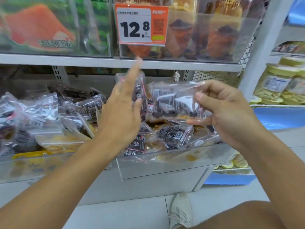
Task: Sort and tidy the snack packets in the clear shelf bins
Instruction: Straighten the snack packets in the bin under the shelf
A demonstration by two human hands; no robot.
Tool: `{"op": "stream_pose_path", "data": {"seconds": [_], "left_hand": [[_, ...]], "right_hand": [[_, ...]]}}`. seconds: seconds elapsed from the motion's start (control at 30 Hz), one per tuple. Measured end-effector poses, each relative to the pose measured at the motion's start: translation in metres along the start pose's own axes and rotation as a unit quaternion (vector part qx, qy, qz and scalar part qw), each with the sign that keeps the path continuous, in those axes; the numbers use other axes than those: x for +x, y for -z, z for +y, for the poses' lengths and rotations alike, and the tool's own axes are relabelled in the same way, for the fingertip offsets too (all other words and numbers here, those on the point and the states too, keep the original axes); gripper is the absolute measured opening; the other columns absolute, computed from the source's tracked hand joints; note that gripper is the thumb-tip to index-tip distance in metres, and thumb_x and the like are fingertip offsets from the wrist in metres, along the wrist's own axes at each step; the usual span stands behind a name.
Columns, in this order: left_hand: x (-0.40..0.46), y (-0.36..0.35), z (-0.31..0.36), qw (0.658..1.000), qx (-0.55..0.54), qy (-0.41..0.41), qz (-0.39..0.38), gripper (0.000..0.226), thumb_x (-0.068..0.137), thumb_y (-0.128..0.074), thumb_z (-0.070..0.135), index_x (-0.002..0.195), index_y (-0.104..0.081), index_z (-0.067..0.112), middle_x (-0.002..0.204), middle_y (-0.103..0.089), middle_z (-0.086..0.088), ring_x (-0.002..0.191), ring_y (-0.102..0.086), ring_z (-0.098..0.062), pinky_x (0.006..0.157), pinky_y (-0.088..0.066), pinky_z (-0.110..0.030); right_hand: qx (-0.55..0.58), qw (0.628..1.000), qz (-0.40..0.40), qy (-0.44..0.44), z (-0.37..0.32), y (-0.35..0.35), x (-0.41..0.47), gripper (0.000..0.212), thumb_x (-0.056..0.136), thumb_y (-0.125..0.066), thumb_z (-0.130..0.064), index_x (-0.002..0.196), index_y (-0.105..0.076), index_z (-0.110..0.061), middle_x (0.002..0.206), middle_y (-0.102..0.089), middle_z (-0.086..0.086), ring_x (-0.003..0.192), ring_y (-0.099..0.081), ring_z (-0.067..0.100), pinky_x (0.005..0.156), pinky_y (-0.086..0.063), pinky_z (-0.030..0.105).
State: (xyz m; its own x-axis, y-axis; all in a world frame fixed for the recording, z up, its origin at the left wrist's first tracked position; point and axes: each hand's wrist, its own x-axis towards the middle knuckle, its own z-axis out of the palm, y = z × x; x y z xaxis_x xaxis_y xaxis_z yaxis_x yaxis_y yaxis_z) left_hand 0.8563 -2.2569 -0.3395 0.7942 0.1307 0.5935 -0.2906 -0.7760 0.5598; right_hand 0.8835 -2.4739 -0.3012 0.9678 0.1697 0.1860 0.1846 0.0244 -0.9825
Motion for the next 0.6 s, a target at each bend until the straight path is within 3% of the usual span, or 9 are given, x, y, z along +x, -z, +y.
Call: {"op": "stream_pose_path", "data": {"seconds": [0.03,0.1,0.17,0.23,0.3,0.43,0.47,0.53,0.6], "left_hand": [[0.0,-0.002,0.0,0.999,-0.003,-0.015,-0.03,0.057,0.104,-0.049,0.02,0.15,-0.032,0.049,0.133,-0.05,0.005,0.11,-0.055,-0.011,0.1,-0.048,-0.04],[0.001,-0.004,-0.002,0.995,-0.009,-0.025,-0.094,0.04,0.105,-0.038,0.038,0.143,-0.05,0.039,0.131,-0.043,0.016,0.123,-0.046,-0.009,0.107,-0.042,-0.04],[0.002,-0.001,-0.004,0.988,-0.003,-0.022,-0.153,0.066,0.092,-0.034,0.071,0.145,-0.049,0.034,0.138,-0.039,0.021,0.124,-0.044,-0.002,0.107,-0.041,-0.039],[0.002,0.004,-0.003,0.978,0.043,-0.042,-0.201,0.104,0.065,-0.045,0.096,0.149,-0.041,0.034,0.147,-0.029,0.024,0.127,-0.043,-0.003,0.105,-0.042,-0.035],[0.0,0.003,0.0,0.961,0.138,-0.08,-0.226,0.115,0.054,-0.058,0.096,0.149,-0.037,0.032,0.149,-0.024,0.024,0.126,-0.045,-0.004,0.099,-0.047,-0.033],[-0.006,-0.015,0.006,0.945,0.21,-0.14,-0.209,0.08,0.066,-0.071,0.076,0.126,-0.05,0.027,0.138,-0.036,0.014,0.115,-0.053,-0.013,0.081,-0.054,-0.038],[-0.007,-0.018,0.007,0.946,0.208,-0.141,-0.206,0.077,0.067,-0.072,0.072,0.124,-0.051,0.026,0.136,-0.038,0.013,0.113,-0.054,-0.014,0.079,-0.054,-0.039],[-0.007,-0.021,0.007,0.959,0.182,-0.116,-0.185,0.072,0.065,-0.076,0.068,0.118,-0.052,0.025,0.133,-0.039,0.012,0.105,-0.054,-0.014,0.077,-0.052,-0.038],[-0.004,-0.017,0.006,0.978,0.128,-0.069,-0.147,0.064,0.061,-0.08,0.06,0.107,-0.052,0.025,0.127,-0.04,0.013,0.096,-0.053,-0.013,0.075,-0.048,-0.034]], "right_hand": [[-0.006,1.0,-0.015,-0.018,0.003,-0.001,0.0,0.024,0.097,-0.057,-0.002,0.083,-0.067,-0.019,0.077,-0.047,0.008,0.059,-0.049,0.01,0.065,-0.062,0.047],[-0.015,0.999,-0.023,-0.041,0.008,-0.005,0.001,0.018,0.098,-0.056,-0.002,0.087,-0.066,-0.013,0.08,-0.046,0.009,0.058,-0.048,0.008,0.065,-0.062,0.045],[-0.014,0.998,-0.014,-0.053,0.011,-0.008,0.002,0.01,0.098,-0.057,-0.003,0.093,-0.065,-0.008,0.083,-0.048,0.009,0.065,-0.049,0.011,0.063,-0.062,0.042],[-0.003,0.997,-0.032,-0.066,0.013,-0.007,0.001,0.007,0.098,-0.058,-0.005,0.098,-0.065,-0.006,0.082,-0.049,0.008,0.068,-0.048,0.013,0.064,-0.062,0.041],[0.009,0.995,-0.063,-0.078,0.013,-0.008,-0.003,0.008,0.096,-0.06,-0.006,0.098,-0.068,-0.007,0.077,-0.049,0.006,0.063,-0.047,0.01,0.068,-0.062,0.044],[-0.036,0.987,-0.126,-0.094,0.012,-0.016,-0.018,0.008,0.095,-0.064,-0.012,0.095,-0.072,-0.012,0.074,-0.057,0.006,0.063,-0.056,0.013,0.066,-0.061,0.044],[-0.081,0.989,-0.104,-0.07,0.009,-0.014,-0.02,0.009,0.095,-0.066,-0.02,0.094,-0.073,-0.015,0.072,-0.062,0.003,0.063,-0.061,0.014,0.063,-0.062,0.042],[-0.264,0.963,0.043,0.033,0.001,0.003,-0.017,0.024,0.09,-0.068,-0.046,0.093,-0.074,-0.023,0.073,-0.07,-0.005,0.067,-0.068,0.014,0.064,-0.061,0.042],[-0.484,0.854,0.17,0.084,-0.003,0.031,-0.009,0.049,0.08,-0.065,-0.069,0.107,-0.07,-0.028,0.091,-0.071,-0.007,0.084,-0.067,0.015,0.075,-0.057,0.041]]}}
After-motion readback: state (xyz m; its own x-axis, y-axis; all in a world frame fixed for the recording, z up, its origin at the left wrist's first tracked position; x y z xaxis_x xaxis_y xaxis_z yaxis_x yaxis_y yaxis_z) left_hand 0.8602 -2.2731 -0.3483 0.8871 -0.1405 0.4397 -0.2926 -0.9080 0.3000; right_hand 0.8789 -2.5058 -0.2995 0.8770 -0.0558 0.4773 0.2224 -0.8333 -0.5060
